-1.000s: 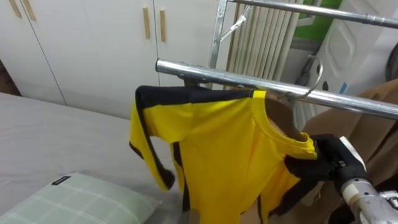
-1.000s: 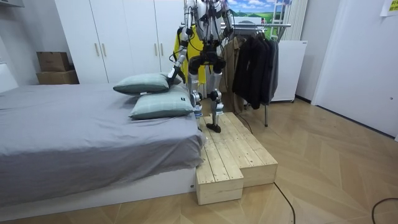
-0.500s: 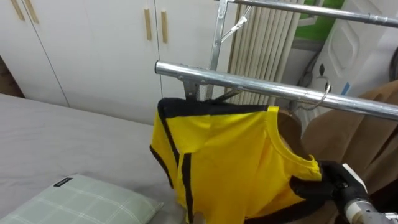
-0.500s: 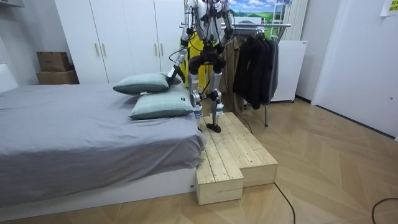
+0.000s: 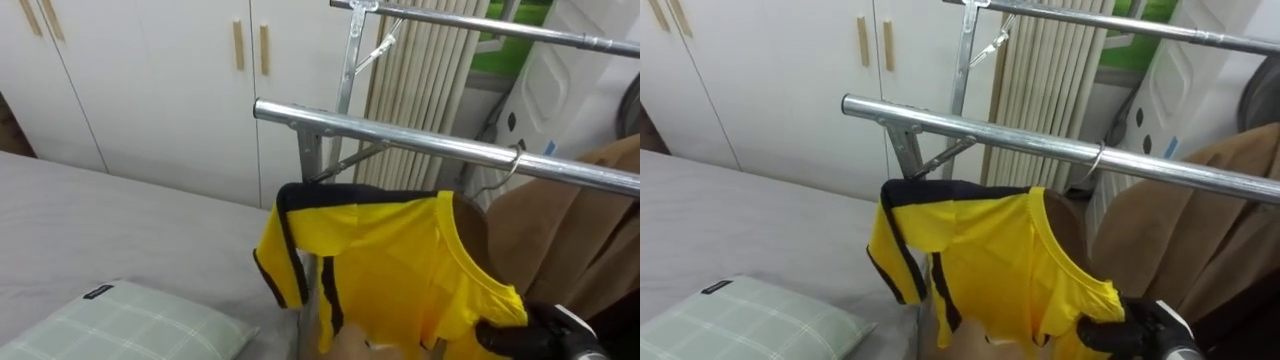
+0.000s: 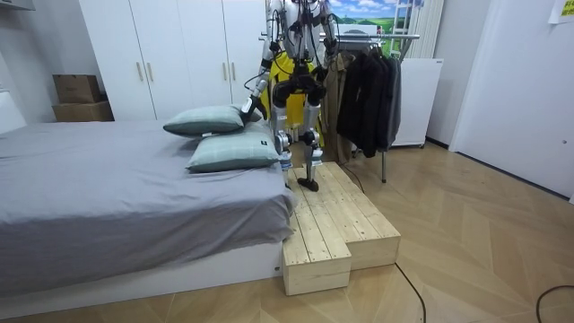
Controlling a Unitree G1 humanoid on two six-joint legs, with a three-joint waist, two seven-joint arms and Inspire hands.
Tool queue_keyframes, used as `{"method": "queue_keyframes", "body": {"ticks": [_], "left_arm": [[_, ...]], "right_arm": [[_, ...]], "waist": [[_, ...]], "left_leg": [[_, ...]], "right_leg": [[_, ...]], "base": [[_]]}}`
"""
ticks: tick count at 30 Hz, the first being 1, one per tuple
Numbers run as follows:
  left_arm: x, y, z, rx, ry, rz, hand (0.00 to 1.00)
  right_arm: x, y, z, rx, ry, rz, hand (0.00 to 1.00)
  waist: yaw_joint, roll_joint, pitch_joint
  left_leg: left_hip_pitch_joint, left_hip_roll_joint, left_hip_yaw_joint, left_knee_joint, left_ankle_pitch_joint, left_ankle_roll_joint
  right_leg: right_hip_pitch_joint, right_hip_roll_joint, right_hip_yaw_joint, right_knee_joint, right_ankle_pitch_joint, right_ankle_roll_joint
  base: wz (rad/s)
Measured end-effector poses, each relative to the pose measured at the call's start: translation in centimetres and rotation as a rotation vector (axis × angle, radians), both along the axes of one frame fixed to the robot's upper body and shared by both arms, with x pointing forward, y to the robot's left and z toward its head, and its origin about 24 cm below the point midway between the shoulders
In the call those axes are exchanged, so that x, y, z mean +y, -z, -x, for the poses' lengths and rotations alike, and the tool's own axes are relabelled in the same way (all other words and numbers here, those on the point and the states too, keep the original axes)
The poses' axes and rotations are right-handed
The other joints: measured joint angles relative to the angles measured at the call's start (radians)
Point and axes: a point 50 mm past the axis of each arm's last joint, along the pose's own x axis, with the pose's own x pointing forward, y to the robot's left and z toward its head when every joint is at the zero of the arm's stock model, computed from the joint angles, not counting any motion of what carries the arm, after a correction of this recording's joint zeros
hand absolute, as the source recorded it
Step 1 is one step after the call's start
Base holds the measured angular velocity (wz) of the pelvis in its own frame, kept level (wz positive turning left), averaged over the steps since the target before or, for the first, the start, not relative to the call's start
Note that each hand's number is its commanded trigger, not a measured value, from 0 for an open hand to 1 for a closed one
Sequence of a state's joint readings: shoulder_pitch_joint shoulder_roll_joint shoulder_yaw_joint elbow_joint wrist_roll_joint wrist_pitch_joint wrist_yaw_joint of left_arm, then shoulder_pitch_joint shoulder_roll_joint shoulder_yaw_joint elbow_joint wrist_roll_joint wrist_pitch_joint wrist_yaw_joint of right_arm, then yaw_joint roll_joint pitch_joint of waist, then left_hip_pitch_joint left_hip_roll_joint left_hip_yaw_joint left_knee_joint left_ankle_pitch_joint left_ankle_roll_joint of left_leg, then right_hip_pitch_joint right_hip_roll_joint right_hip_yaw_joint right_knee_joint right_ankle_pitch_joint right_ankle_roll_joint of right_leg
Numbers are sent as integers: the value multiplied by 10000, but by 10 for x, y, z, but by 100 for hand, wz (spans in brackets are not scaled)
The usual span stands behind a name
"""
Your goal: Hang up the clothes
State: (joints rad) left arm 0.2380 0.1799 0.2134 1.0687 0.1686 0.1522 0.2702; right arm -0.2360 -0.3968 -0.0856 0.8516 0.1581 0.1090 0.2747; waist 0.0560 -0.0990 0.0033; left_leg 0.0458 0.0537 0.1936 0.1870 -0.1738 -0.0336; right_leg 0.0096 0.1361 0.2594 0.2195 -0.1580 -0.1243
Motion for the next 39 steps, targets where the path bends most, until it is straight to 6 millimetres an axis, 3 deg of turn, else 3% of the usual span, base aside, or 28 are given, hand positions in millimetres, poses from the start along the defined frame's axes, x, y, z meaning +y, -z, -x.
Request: {"method": "queue_keyframes", "body": {"ticks": [25, 26, 27, 28, 39], "left_arm": [[1, -2, -8, -577, 236, 96, 0], [1, -2, -9, -588, 244, 94, 0], [1, -2, -9, -619, 273, 94, 0], [1, -2, -10, -649, 333, 100, 0], [0, -2, -12, -735, 377, 111, 0]], "right_arm": [[-5, 7, 8, 309, -165, -337, 100], [-6, 7, 9, 334, -118, -316, 87], [-6, 9, 10, 388, -36, -282, 25], [-7, 9, 11, 410, 29, -244, 0], [-10, 9, 11, 395, 399, 558, 0]], "waist": [[158, -111, 75], [191, -118, 77], [243, -128, 75], [288, -128, 74], [303, -62, 72]], "left_leg": [[35, 0, -32, -9, -1, 0], [38, 0, -25, -9, -2, 0], [39, 0, -22, -9, -2, 0], [39, 0, -23, -10, -2, 0], [51, 6, -22, -10, -2, -1]], "right_leg": [[103, -11, 26, -157, 15, -26], [102, -11, 33, -156, 15, -26], [102, -11, 37, -157, 15, -25], [102, -12, 34, -157, 15, -26], [103, -10, 16, -145, 16, -28]], "base": [[0], [0], [0], [0], [0]]}}
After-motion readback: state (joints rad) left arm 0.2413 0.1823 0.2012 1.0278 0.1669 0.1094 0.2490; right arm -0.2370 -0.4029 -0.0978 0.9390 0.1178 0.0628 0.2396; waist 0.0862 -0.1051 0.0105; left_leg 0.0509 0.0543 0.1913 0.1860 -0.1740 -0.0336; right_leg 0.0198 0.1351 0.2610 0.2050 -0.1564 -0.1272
